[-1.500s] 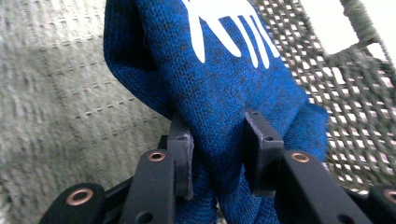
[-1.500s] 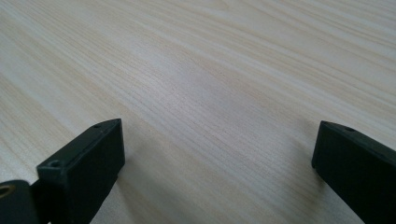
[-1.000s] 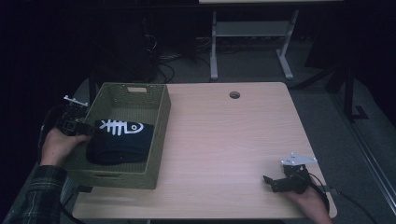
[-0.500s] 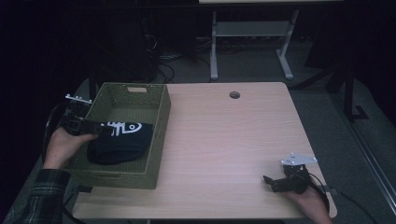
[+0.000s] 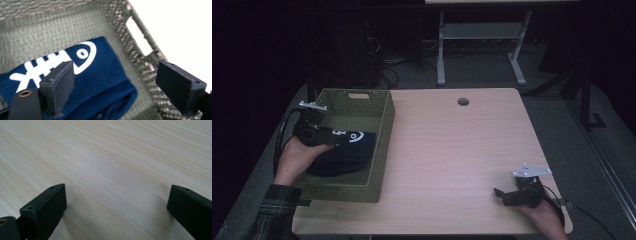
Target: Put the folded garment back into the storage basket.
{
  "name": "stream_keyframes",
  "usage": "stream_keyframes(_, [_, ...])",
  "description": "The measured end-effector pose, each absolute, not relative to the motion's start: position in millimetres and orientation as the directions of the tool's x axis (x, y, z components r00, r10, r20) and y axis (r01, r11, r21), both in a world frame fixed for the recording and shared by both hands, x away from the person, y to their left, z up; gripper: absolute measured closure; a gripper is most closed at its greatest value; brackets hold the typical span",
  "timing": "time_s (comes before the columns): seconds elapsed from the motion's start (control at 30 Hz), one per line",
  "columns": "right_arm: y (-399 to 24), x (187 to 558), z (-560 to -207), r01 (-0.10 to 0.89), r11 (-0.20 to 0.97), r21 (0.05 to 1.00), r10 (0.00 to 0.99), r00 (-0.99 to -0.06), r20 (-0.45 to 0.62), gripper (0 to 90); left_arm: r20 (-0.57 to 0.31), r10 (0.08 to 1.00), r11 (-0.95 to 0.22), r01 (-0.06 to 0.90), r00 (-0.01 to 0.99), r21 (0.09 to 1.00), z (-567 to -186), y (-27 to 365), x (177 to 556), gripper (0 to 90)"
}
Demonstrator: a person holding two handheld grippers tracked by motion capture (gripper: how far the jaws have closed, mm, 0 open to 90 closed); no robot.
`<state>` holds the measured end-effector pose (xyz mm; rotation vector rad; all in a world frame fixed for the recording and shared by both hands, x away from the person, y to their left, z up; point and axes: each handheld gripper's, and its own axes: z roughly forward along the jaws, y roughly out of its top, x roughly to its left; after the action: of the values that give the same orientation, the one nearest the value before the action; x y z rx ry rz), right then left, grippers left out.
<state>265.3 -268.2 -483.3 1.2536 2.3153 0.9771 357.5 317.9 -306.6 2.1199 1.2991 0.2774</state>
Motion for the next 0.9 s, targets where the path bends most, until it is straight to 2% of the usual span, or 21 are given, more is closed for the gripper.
stream_keyframes(0.4, [-268.2, 265.3, -483.3, 0.602, 0.377, 0.704, 0.830, -0.557, 0.033, 2.2, -0.133, 0.806, -0.354, 0.651, 0.576, 0.671, -296.8, 255.5, 346.1, 13.3])
stream_keyframes(0.9, [-268.2, 265.3, -483.2, 0.602, 0.377, 0.704, 0.830, -0.557, 0.033, 2.1, -0.165, 0.726, -0.387, 0.595, 0.667, 0.704, -309.5, 190.7, 341.2, 13.3])
